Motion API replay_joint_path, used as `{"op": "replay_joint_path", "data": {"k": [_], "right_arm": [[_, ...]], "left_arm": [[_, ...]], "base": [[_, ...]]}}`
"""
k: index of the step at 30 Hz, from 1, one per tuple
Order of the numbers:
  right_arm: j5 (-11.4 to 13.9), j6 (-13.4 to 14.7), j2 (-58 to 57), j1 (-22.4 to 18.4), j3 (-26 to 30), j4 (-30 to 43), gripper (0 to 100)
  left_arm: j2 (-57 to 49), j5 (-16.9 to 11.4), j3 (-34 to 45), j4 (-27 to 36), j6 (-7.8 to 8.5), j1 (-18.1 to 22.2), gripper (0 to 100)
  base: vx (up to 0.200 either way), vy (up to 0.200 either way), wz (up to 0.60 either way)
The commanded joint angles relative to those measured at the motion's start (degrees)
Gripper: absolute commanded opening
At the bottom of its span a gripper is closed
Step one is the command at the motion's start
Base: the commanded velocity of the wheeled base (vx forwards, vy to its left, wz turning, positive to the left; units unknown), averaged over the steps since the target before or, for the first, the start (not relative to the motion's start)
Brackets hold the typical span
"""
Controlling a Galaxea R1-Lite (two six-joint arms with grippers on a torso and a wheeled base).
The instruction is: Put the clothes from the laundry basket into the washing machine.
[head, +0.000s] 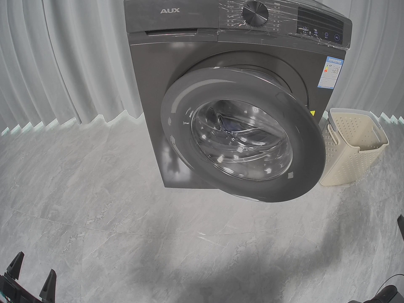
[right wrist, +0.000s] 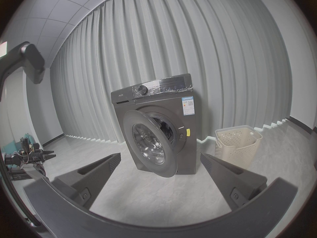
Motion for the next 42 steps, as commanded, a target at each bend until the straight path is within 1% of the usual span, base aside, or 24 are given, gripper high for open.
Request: {"op": "replay_joint_path", "data": {"k": [1,3,4,5,6,8,12,13,15,17,18,19,23,26,30,33,34,39,42], "right_arm": [[2.0,-1.5,34.6,4.5,-4.6,-15.9,100],[1.9,-1.5,35.4,4.8,-4.9,-16.2,100],[-0.7,-1.3,41.3,7.3,-7.3,-16.9,100],[-1.9,-1.1,43.7,8.1,-8.2,-17.1,100],[-2.6,-0.9,45.5,8.5,-9.1,-17.2,100],[-3.5,-0.7,49.3,9.2,-10.8,-17.6,100],[-4.2,-0.7,55.5,9.4,-13.5,-19.5,100],[-4.5,-0.7,56.4,9.3,-13.7,-19.8,100],[-6.0,-0.8,58.7,9.4,-14.1,-21.1,100],[-6.0,-0.8,58.7,9.4,-14.1,-21.1,100],[-7.8,-0.9,61.8,9.6,-14.6,-23.3,100],[-8.1,-0.9,62.4,9.8,-14.6,-24.1,100],[-8.1,-0.9,62.3,10.9,-13.8,-25.1,100],[-8.2,-0.8,60.9,13.2,-11.8,-24.7,100],[-8.1,-0.9,59.1,15.0,-9.3,-24.6,100],[-7.5,-0.6,59.1,17.9,-8.2,-24.7,100],[-7.5,-0.4,59.2,19.2,-8.1,-25.1,100],[-7.2,2.8,59.8,26.1,-8.8,-25.3,100],[-7.2,4.7,60.7,28.5,-10.0,-25.3,100]], "left_arm": [[-0.7,0.0,1.0,0.0,0.14,0.0,100],[-0.7,0.0,1.0,0.0,0.14,0.0,100],[-0.7,0.0,1.0,0.0,0.14,0.0,100],[-0.7,0.0,0.9,0.0,0.14,0.0,100],[-0.7,0.0,0.9,0.0,0.14,0.0,100],[-0.7,0.0,1.0,0.0,0.14,0.0,100],[-0.7,0.0,1.0,0.0,0.14,0.0,100],[-0.7,0.0,1.0,0.0,0.05,0.0,100],[-0.7,0.0,0.9,0.0,-0.13,0.0,100],[-0.7,0.0,0.9,0.0,-0.13,0.0,100],[-0.7,0.1,1.0,0.0,-0.30,0.0,100],[-0.7,0.1,1.0,0.0,-0.30,0.0,100],[-0.7,0.1,1.0,0.0,-0.30,0.0,100],[-0.7,0.1,1.0,0.0,-0.30,0.0,100],[-0.7,0.1,1.0,0.0,-0.21,0.0,100],[-0.7,0.1,1.0,0.0,-0.21,0.0,100],[-0.7,0.1,1.0,0.0,-0.13,0.0,100],[-0.7,0.1,1.0,0.0,0.05,0.0,100],[-0.7,0.1,1.0,0.0,0.05,0.0,100]], "base": [[0.000,0.000,0.00],[0.000,0.000,0.00],[0.000,0.000,0.00],[0.000,0.000,0.00],[0.000,0.000,0.00],[0.000,0.000,0.00],[0.000,0.000,0.00],[0.000,0.000,0.00],[0.000,0.000,0.00],[0.000,-0.100,0.00],[0.000,-0.200,0.00],[0.000,-0.200,0.00],[0.000,-0.200,0.00],[0.000,-0.200,0.00],[0.000,-0.200,0.00],[0.000,-0.200,0.00],[0.000,-0.200,0.00],[0.000,0.000,0.00],[0.000,0.000,0.00]]}}
